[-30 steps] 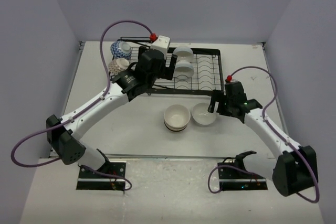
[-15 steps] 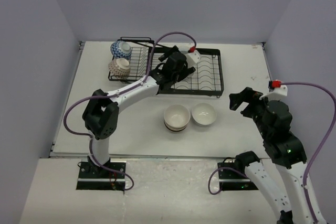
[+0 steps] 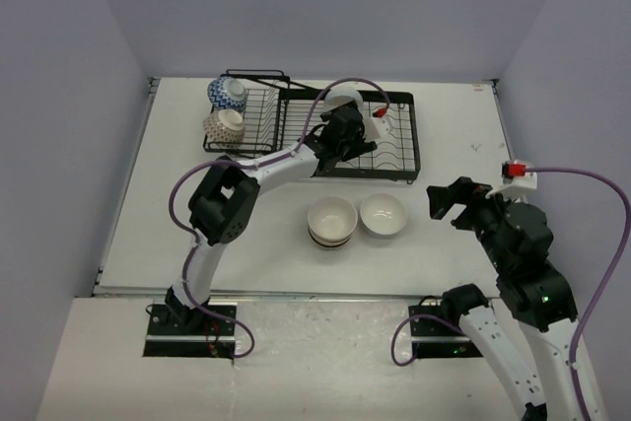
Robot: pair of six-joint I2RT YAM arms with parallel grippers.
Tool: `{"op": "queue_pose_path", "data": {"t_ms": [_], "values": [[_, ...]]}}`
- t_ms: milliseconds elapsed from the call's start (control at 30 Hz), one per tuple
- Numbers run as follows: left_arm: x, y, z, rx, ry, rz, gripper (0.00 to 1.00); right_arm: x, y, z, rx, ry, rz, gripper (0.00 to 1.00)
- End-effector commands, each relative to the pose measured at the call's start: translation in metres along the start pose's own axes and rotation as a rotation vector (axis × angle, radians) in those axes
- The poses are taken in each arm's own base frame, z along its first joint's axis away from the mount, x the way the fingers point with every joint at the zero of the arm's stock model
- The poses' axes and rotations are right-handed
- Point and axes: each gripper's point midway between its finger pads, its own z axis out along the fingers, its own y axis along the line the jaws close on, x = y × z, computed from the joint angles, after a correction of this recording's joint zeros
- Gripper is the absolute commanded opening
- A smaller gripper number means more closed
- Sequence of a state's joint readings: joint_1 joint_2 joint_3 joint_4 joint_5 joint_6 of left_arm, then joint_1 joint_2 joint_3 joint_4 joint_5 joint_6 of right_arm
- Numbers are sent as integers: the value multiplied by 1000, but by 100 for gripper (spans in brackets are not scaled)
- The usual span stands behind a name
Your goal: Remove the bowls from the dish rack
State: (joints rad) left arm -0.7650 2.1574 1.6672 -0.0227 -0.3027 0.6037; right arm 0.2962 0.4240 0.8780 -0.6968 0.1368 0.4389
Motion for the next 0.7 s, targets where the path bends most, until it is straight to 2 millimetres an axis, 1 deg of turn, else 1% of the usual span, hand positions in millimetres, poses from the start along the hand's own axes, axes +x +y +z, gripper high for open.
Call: {"op": "queue_pose_path", "data": {"t_ms": [0,67,100,167,200,300,333,367,433,467,567,633,667], "values": [[-26,29,4,-84,-82,10,91,-10,12,-2,-67,-40,-16,99],[-25,34,9,-127,-85,27,86,-11,15,-3,-83,-46,-13,99],[-21,30,14,-127,-79,39,83,-11,16,-4,-90,-50,-13,99],[-20,33,18,-161,-80,60,82,-12,16,-4,-89,-52,-14,99],[-16,30,22,-161,-74,68,77,-12,15,-6,-87,-58,-13,99],[-13,34,22,-198,-72,79,70,-17,11,-9,-70,-87,-8,99],[-9,35,22,-213,-63,86,68,-19,11,-10,-67,-94,-6,99],[-12,39,21,-231,-77,83,66,-19,10,-10,-66,-97,-7,99],[-10,43,19,-262,-73,94,62,-19,10,-10,-66,-97,-8,99],[-13,45,18,-273,-85,91,57,-20,11,-11,-68,-98,-10,99],[-14,46,20,-281,-93,91,50,-19,13,-11,-79,-92,-15,99],[-11,42,24,-279,-85,96,46,-19,13,-11,-80,-95,-16,99],[-11,43,25,-282,-86,95,40,-19,12,-11,-78,-96,-19,99]]}}
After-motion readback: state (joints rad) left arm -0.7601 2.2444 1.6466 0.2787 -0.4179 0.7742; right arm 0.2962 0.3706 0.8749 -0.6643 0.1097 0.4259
